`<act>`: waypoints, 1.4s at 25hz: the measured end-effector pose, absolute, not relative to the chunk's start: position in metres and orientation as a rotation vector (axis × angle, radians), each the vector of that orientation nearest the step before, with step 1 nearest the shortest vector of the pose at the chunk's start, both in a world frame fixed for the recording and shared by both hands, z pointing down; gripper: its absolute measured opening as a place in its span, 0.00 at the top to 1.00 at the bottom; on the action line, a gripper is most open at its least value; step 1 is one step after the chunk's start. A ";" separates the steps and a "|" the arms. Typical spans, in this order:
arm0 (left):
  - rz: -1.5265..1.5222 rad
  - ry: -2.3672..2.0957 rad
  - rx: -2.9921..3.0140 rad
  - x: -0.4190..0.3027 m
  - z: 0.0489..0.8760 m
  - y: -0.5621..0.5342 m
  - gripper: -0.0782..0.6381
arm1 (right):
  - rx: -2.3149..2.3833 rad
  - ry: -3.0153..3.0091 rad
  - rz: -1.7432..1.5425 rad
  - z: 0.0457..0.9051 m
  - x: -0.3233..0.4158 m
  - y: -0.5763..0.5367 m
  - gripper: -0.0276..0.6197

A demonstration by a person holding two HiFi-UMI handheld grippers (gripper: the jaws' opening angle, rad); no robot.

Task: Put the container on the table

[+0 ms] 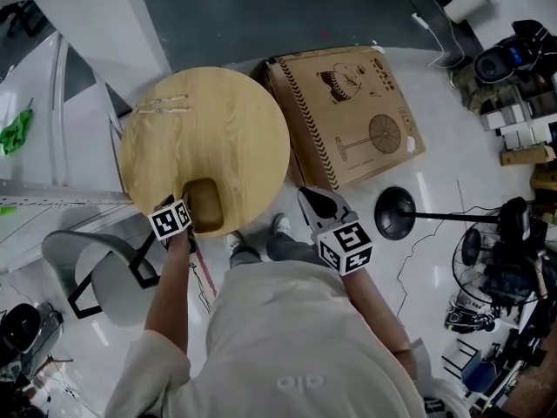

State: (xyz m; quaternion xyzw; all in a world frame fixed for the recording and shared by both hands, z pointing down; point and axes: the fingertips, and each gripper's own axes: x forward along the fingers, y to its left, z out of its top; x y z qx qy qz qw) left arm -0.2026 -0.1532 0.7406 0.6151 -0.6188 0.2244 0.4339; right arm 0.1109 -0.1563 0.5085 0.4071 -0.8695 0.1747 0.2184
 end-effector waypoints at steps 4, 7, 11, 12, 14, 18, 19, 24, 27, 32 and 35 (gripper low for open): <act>0.556 -1.555 1.563 -0.197 0.720 -0.153 0.62 | 1.103 -2.446 0.503 0.507 0.107 -0.164 0.92; 0.567 -1.571 1.619 -0.192 0.700 -0.153 0.78 | 1.078 -2.482 0.527 0.507 0.099 -0.172 0.92; 0.500 -1.579 1.717 -0.178 0.664 -0.156 0.87 | 1.026 -2.530 0.529 0.503 0.086 -0.181 0.92; 0.471 -1.584 1.739 -0.175 0.652 -0.157 0.87 | 1.009 -2.545 0.527 0.501 0.082 -0.184 0.92; 0.412 -1.592 1.782 -0.169 0.627 -0.158 0.87 | 0.972 -2.574 0.524 0.498 0.073 -0.189 0.92; 0.329 -1.608 1.862 -0.157 0.582 -0.157 0.87 | 0.896 -2.615 0.505 0.495 0.054 -0.194 0.92; 0.314 -1.618 1.880 -0.156 0.571 -0.156 0.87 | 0.872 -2.625 0.500 0.493 0.048 -0.195 0.92; 0.235 -1.683 1.980 -0.153 0.514 -0.151 0.87 | 0.753 -2.678 0.456 0.479 0.022 -0.196 0.92; 0.182 -1.717 2.028 -0.150 0.485 -0.144 0.87 | 0.676 -2.718 0.393 0.462 0.008 -0.192 0.92; 0.089 -1.781 2.076 -0.149 0.440 -0.125 0.87 | 0.545 -2.797 0.331 0.431 -0.014 -0.176 0.92; 0.042 -1.804 2.113 -0.148 0.422 -0.115 0.87 | 0.490 -2.835 0.309 0.417 -0.025 -0.169 0.92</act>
